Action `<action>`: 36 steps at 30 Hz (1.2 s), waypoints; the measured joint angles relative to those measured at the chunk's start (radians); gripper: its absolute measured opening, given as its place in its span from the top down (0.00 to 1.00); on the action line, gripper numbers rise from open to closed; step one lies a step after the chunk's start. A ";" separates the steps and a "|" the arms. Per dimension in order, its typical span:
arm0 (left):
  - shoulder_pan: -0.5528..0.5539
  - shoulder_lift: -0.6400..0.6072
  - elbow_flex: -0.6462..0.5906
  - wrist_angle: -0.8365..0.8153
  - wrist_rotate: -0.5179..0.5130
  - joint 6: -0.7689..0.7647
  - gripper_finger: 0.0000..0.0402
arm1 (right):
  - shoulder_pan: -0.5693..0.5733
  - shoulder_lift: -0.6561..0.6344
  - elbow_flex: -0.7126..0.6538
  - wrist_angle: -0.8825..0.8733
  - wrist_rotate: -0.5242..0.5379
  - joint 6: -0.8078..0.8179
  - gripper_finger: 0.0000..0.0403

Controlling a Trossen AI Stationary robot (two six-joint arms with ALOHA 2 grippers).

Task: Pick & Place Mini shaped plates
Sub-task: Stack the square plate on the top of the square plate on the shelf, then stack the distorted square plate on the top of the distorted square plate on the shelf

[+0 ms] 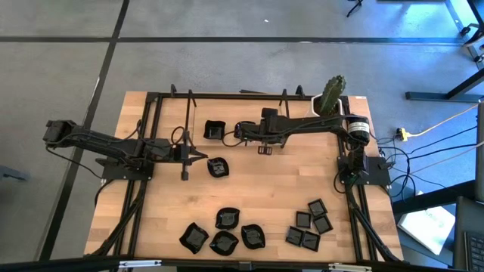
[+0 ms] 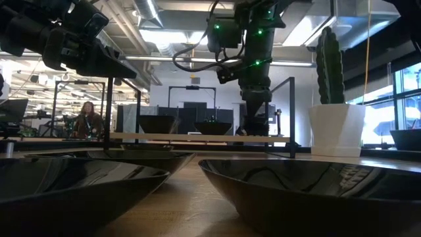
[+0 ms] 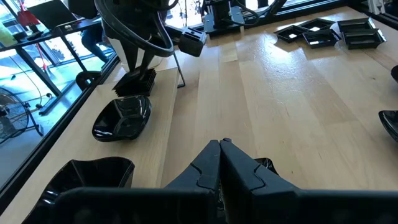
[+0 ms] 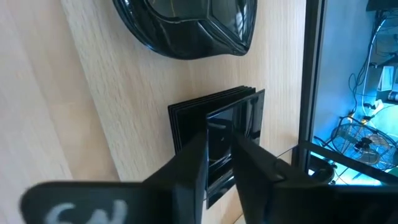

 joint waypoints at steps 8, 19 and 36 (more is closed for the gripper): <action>0.000 0.000 0.000 0.000 0.000 0.000 0.99 | 0.002 0.000 0.000 0.000 -0.003 -0.016 0.79; 0.000 0.000 0.000 0.000 0.000 0.007 0.99 | 0.016 0.000 0.029 -0.027 -0.027 -0.022 0.78; 0.000 0.000 0.000 -0.017 0.000 0.008 0.99 | 0.299 -0.432 -0.082 0.635 -0.543 -0.136 0.97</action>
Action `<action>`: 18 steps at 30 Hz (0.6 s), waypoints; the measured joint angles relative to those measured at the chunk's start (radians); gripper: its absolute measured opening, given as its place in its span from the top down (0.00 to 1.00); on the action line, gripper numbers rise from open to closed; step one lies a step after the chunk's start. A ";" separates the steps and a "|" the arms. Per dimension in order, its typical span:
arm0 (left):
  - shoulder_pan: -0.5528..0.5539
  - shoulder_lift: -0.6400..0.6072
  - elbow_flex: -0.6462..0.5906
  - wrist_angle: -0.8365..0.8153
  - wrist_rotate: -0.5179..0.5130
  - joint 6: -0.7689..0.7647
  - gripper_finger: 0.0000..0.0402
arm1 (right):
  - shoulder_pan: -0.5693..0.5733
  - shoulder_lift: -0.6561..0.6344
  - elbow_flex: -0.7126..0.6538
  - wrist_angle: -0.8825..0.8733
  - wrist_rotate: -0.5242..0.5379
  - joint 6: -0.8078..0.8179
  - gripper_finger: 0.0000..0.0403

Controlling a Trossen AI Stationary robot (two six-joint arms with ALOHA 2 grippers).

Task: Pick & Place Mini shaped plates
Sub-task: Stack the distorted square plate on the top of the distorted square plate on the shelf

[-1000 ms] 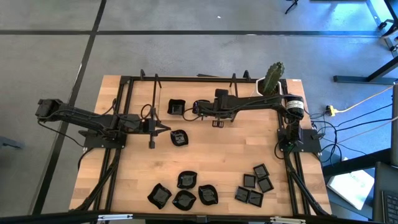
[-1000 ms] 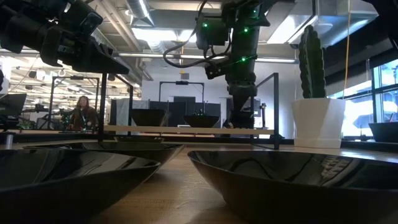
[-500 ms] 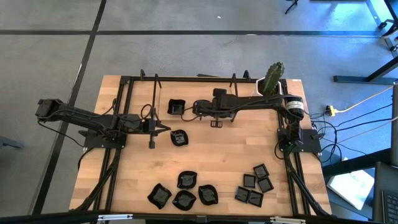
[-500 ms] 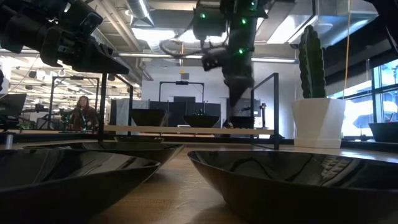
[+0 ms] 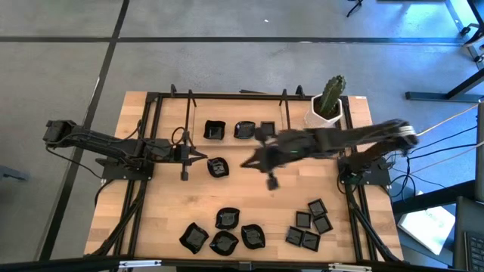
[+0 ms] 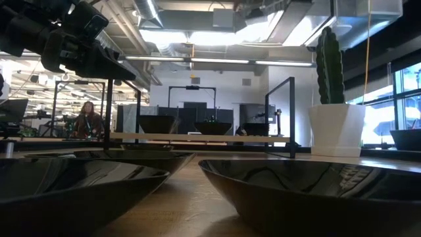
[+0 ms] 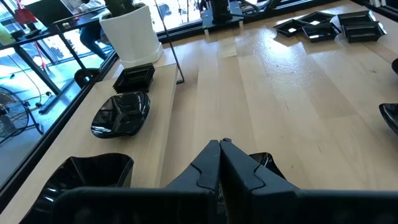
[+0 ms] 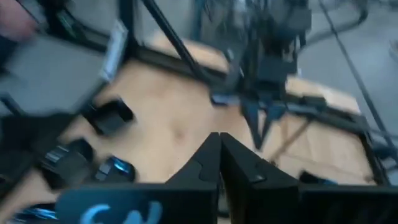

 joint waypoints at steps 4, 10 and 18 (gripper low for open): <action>0.000 0.000 0.000 0.000 0.000 0.001 0.99 | 0.069 -0.189 -0.273 0.218 -0.068 0.070 0.99; 0.000 0.000 0.000 0.001 0.000 0.001 0.99 | 0.155 -0.377 -0.693 0.541 -0.143 0.149 0.98; 0.000 0.000 0.000 0.003 0.000 0.000 0.99 | 0.164 -0.529 -1.032 0.935 -0.139 0.051 0.98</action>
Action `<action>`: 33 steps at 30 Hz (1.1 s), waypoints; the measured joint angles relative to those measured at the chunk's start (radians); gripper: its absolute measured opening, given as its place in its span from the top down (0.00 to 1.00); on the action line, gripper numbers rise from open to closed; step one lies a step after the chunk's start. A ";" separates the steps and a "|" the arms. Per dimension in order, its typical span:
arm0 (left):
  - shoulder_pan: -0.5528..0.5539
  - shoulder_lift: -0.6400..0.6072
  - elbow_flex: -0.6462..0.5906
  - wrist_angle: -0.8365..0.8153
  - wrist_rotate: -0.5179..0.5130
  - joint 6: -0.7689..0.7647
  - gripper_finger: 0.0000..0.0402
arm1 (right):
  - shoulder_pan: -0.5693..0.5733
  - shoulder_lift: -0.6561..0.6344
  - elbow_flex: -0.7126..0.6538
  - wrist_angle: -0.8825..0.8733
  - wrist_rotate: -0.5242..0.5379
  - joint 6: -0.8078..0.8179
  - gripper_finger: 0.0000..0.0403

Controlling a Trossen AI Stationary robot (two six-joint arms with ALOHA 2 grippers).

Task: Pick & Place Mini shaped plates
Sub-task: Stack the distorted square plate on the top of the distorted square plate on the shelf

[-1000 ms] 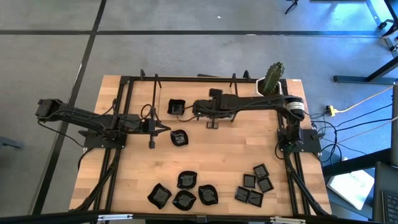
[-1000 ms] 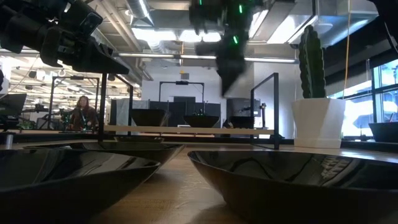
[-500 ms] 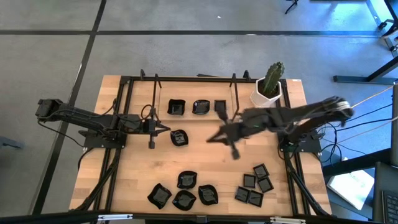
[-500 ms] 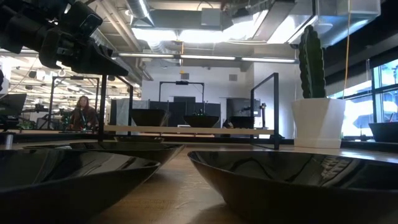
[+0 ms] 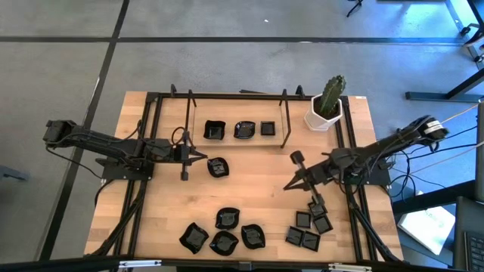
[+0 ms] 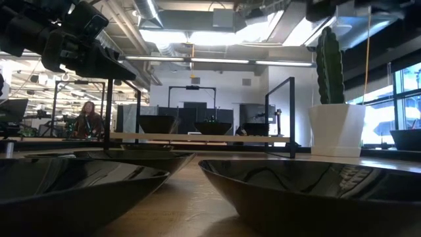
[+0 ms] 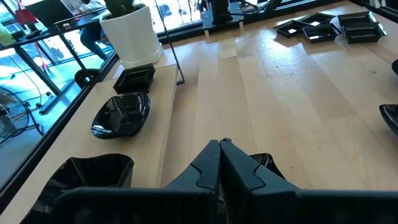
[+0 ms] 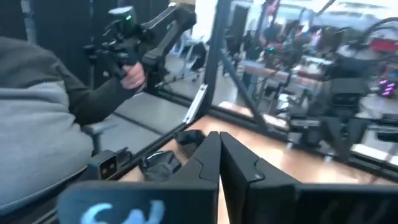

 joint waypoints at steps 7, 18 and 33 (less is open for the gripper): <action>0.000 0.000 0.000 0.000 -0.005 0.001 0.99 | -0.033 -0.182 -0.147 0.051 -0.022 0.016 0.98; 0.000 0.000 0.000 0.000 -0.005 0.001 0.99 | -0.036 -0.298 -0.213 0.044 -0.051 0.025 0.98; 0.000 0.000 0.000 0.000 -0.005 0.000 0.99 | -0.036 -0.298 -0.213 0.032 -0.051 0.019 0.98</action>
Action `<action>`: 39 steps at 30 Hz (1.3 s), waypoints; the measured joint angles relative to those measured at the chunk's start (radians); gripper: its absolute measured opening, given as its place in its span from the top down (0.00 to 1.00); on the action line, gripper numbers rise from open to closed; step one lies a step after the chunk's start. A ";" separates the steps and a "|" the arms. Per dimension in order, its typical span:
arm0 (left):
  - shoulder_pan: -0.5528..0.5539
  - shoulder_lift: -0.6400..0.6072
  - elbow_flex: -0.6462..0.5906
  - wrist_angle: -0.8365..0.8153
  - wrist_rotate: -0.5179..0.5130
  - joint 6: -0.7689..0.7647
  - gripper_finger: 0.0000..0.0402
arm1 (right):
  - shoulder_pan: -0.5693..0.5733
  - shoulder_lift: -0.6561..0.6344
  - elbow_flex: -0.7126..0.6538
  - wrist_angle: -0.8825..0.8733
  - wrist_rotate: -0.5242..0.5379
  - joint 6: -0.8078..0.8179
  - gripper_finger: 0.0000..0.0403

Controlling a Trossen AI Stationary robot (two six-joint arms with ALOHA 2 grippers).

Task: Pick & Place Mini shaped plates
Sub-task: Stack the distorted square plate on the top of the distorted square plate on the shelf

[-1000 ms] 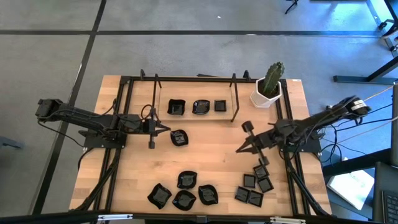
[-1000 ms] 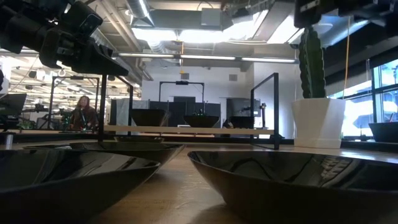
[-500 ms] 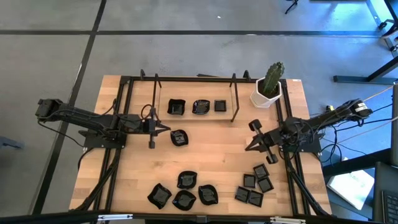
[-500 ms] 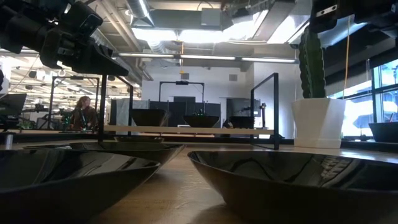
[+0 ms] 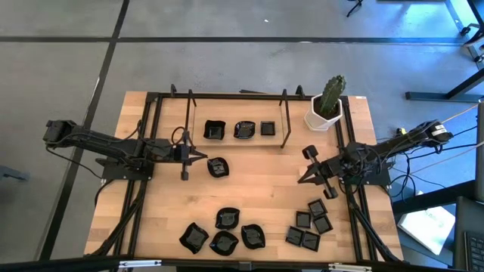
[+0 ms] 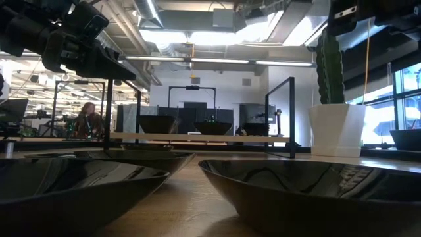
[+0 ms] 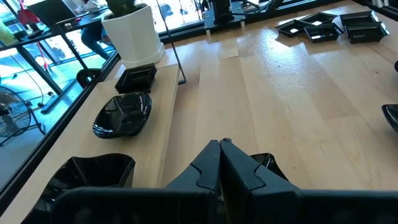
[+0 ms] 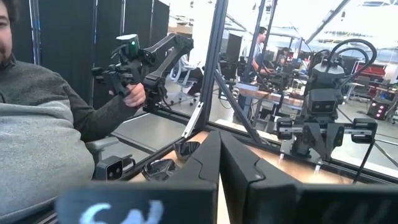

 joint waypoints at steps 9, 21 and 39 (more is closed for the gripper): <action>0.000 0.000 0.000 0.000 0.000 0.000 0.99 | 0.000 0.001 0.000 -0.003 0.000 0.000 0.98; -0.031 0.008 0.003 -0.005 0.053 -0.030 0.99 | 0.000 0.001 0.000 -0.003 0.000 -0.005 0.98; -0.050 0.009 0.018 0.030 0.030 -0.086 0.99 | 0.000 0.002 0.001 -0.012 0.000 0.000 0.98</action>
